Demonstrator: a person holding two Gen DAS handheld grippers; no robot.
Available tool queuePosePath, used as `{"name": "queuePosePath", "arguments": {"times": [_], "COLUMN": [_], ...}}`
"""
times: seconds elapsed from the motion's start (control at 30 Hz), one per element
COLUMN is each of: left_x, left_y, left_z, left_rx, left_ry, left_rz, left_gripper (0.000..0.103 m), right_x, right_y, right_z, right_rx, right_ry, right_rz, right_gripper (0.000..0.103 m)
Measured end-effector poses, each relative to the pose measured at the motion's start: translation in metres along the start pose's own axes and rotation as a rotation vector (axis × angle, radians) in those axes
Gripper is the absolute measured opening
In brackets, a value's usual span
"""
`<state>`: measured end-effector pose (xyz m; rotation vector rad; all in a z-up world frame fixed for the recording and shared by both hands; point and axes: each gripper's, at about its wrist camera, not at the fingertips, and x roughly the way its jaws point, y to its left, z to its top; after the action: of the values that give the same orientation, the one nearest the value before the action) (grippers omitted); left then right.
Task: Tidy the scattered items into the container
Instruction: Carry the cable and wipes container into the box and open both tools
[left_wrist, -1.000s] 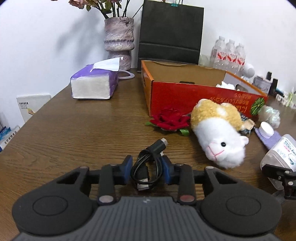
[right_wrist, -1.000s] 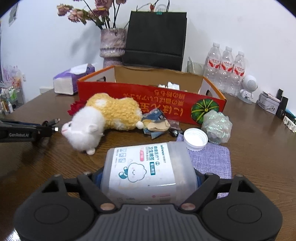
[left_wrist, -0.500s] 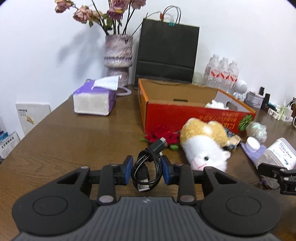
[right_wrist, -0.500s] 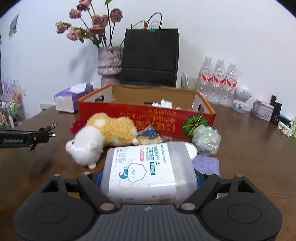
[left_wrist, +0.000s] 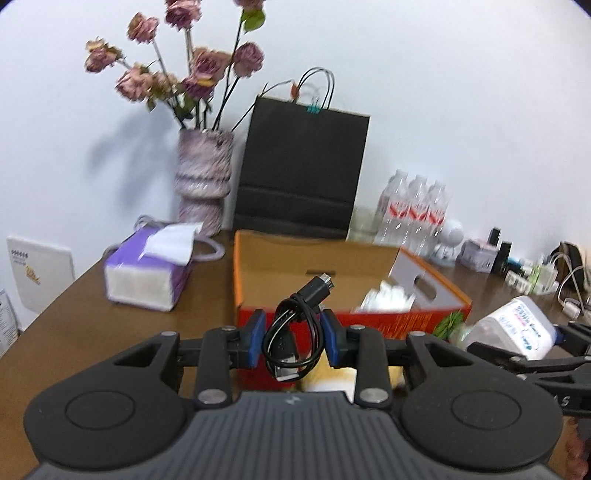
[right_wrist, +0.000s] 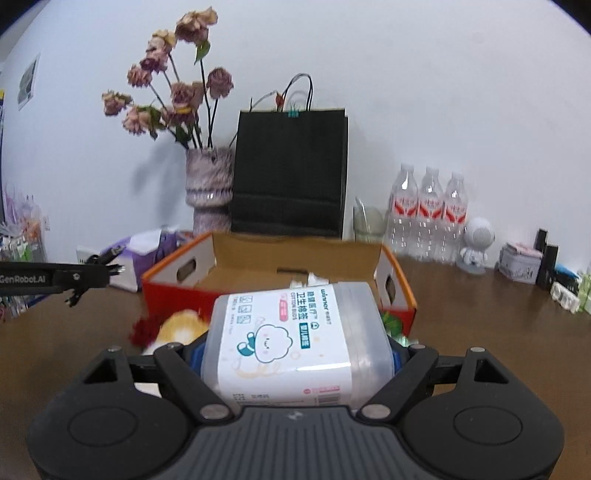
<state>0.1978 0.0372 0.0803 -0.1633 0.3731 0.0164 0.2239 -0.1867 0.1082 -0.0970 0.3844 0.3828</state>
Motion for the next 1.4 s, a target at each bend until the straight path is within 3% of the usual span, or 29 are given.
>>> {"name": "queuePosePath", "arguments": {"times": [0.23, 0.47, 0.77, 1.17, 1.23, 1.27, 1.3, 1.4], "left_x": [0.041, 0.099, 0.154, 0.173, 0.175, 0.175, 0.174, 0.172], "left_y": [-0.016, -0.023, -0.016, -0.013, -0.012, -0.012, -0.013, -0.012], "left_z": [0.032, 0.042, 0.04, 0.031, 0.031, 0.031, 0.031, 0.033], "left_rx": [-0.035, -0.08, -0.118, -0.105, -0.101, -0.103, -0.109, -0.108], "left_ry": [-0.037, -0.012, 0.037, 0.089, 0.106, 0.112, 0.11, 0.091], "left_rz": [-0.016, -0.01, 0.028, 0.069, 0.087, 0.103, 0.128, 0.165], "left_gripper": [0.033, 0.033, 0.033, 0.033, 0.05, 0.085, 0.103, 0.103], "right_x": [0.033, 0.093, 0.15, 0.162, 0.165, 0.167, 0.168, 0.167], "right_y": [-0.006, -0.021, -0.033, -0.037, -0.038, -0.038, -0.039, -0.038], "right_z": [0.041, 0.064, 0.064, 0.057, 0.056, 0.056, 0.056, 0.056], "right_rx": [0.014, 0.042, 0.054, 0.051, 0.051, 0.049, 0.048, 0.042], "right_ry": [-0.061, -0.03, 0.051, 0.097, 0.115, 0.126, 0.136, 0.144], "right_rz": [0.009, 0.017, 0.026, 0.019, 0.024, 0.03, 0.036, 0.04], "right_gripper": [0.083, 0.083, 0.083, 0.083, 0.084, 0.092, 0.103, 0.103]}}
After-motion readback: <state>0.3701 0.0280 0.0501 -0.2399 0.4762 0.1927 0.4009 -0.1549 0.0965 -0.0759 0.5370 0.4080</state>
